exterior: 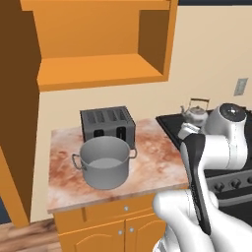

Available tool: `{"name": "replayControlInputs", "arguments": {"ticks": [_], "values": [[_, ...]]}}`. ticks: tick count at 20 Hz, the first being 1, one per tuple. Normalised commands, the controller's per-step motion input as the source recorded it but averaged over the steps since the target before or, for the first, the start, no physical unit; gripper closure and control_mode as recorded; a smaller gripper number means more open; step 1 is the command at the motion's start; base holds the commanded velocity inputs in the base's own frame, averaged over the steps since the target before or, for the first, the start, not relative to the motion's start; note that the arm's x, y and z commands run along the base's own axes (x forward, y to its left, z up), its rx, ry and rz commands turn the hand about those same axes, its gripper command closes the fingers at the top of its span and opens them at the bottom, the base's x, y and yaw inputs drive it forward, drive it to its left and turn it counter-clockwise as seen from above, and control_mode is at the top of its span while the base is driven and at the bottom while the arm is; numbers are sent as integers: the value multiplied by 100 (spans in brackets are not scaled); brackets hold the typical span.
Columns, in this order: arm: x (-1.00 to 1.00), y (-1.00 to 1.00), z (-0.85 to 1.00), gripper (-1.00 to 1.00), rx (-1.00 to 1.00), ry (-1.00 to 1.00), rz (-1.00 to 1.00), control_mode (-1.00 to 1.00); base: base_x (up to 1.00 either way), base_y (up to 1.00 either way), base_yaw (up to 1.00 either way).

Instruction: Pick the kettle from the cabinet and place it on a stove burner. Then pick the pot from the counter and place it on another stove burner. Finally, turn both burners on.

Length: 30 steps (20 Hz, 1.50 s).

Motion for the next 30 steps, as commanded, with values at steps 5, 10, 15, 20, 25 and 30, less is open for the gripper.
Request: {"name": "replayControlInputs", "arguments": {"ticks": [5,10,15,20,25,30], "values": [[0,0,0,-100,0,0,0,100,17,14,-9],[0,0,0,-100,0,0,0,100,17,27,-1],[0,0,0,-100,0,0,0,100,10,12,2],[1,0,0,-100,0,0,0,-100,2,1,0],[1,0,0,-100,0,0,0,-100,0,0,0],[0,0,0,-100,0,0,0,-100,0,0,0]]}}
